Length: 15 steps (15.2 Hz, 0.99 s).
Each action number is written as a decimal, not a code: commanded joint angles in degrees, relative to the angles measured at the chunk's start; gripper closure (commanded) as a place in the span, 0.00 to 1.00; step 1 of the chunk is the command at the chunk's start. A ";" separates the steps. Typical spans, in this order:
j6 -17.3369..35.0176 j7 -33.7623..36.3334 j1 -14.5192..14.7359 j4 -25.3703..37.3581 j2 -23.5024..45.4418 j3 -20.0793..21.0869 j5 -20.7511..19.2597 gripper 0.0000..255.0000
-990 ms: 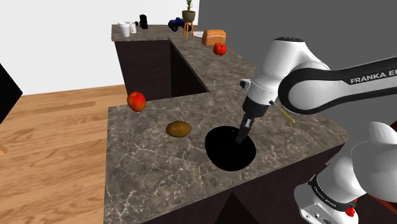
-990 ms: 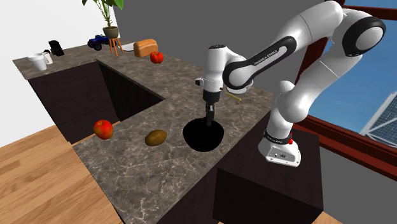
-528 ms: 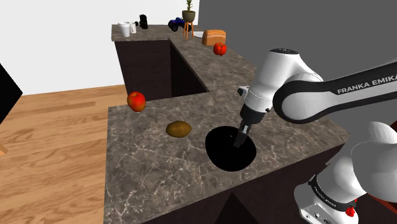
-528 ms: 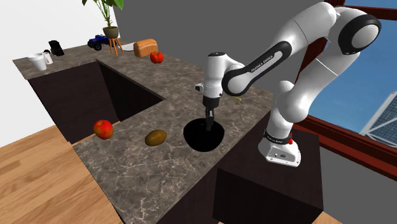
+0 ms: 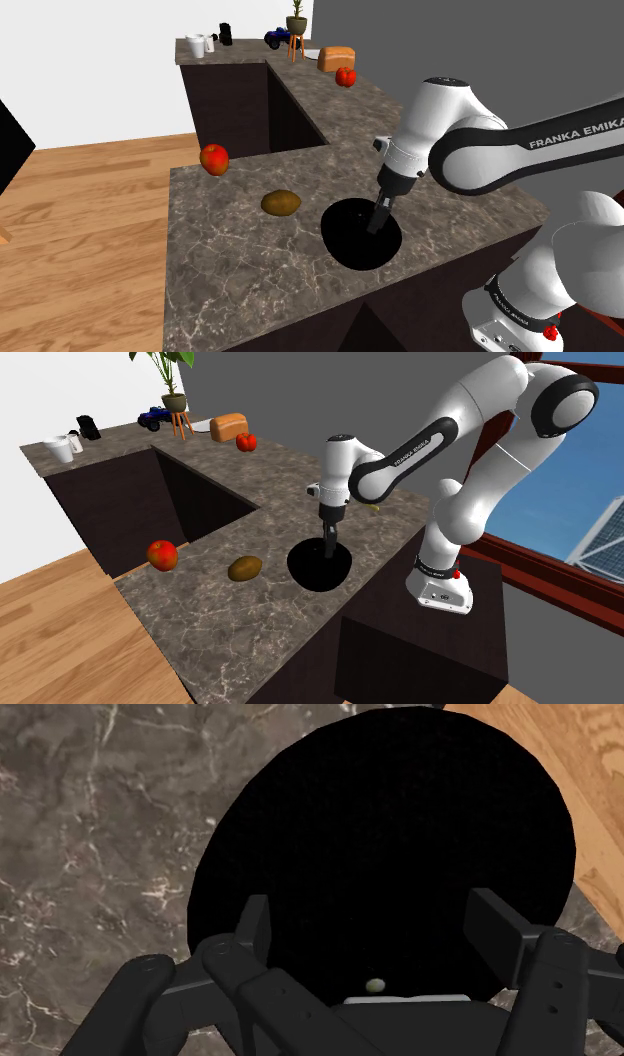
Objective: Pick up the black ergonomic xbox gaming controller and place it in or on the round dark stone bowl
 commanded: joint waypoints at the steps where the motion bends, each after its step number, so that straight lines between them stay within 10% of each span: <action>1: 0.00 0.01 0.00 -0.01 0.00 0.01 0.00 0.00; 7: -9.48 0.51 -0.94 3.90 -5.51 -1.15 -1.67 0.00; 15: -9.48 0.51 -0.94 3.90 -5.51 -1.15 -1.67 0.00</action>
